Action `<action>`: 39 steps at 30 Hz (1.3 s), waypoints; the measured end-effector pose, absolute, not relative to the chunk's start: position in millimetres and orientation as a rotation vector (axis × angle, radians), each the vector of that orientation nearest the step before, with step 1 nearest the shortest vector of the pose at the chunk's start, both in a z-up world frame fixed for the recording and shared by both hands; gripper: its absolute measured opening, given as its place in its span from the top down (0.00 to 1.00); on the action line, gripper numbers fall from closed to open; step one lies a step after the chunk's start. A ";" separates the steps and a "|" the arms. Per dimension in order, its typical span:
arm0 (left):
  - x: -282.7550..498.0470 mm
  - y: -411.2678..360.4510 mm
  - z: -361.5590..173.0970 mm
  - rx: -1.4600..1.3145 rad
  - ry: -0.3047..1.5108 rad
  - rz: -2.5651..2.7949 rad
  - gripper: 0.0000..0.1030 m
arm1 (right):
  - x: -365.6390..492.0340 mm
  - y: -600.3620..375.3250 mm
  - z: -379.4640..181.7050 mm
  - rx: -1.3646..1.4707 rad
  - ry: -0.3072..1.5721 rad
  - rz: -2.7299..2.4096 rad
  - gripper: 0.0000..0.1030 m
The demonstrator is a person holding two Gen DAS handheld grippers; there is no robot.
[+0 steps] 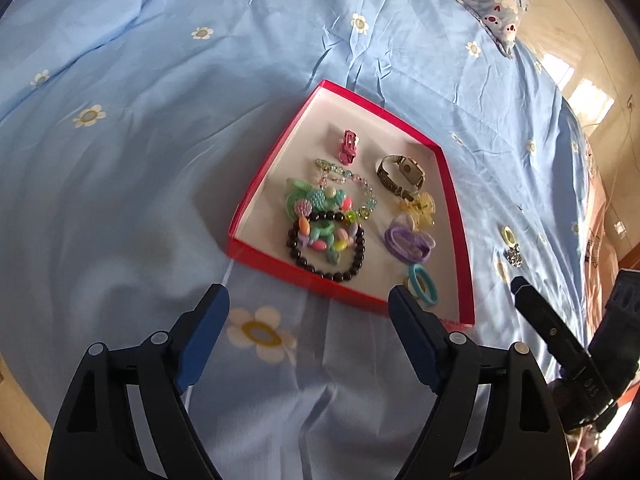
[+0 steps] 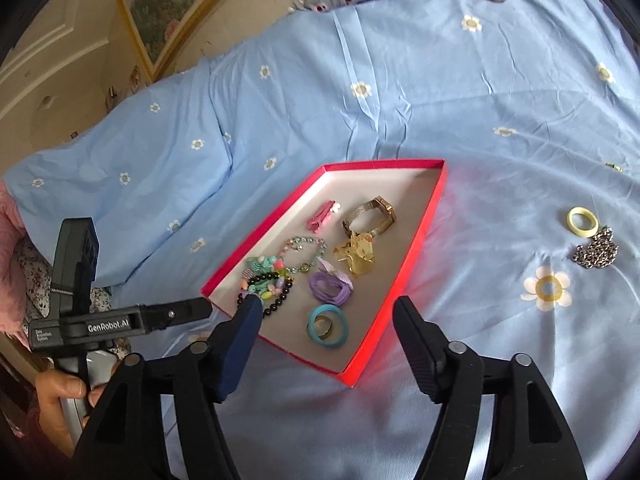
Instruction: Organize jewelry
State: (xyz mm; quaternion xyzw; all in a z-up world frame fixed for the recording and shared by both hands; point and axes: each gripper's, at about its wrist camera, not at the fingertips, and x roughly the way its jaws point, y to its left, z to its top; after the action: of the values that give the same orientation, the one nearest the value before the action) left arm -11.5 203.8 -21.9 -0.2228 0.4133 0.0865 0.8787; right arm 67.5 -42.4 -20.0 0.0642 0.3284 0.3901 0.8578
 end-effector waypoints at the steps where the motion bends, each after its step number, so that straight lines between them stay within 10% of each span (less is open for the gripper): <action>1: -14.3 201.3 -21.2 -0.453 0.857 0.192 0.19 | 64.8 -44.2 -19.1 0.133 0.681 0.814 0.28; 15: -38.6 166.8 23.9 -0.189 0.747 0.250 0.04 | 46.7 -54.0 8.7 0.016 0.674 0.800 0.23; 22: -42.1 157.2 53.7 -0.086 0.637 0.322 0.00 | 31.6 -52.6 68.9 -0.125 0.513 0.799 0.00; 39: -36.9 151.1 -16.5 -0.069 0.761 0.382 0.00 | 35.6 -42.2 -18.2 -0.095 0.609 0.729 0.00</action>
State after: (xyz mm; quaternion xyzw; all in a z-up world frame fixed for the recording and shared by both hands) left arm -36.9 151.1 -16.5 -0.0334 0.3691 0.1853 0.9101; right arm 35.6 -42.2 -18.2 -0.0455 0.2930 0.3508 0.8883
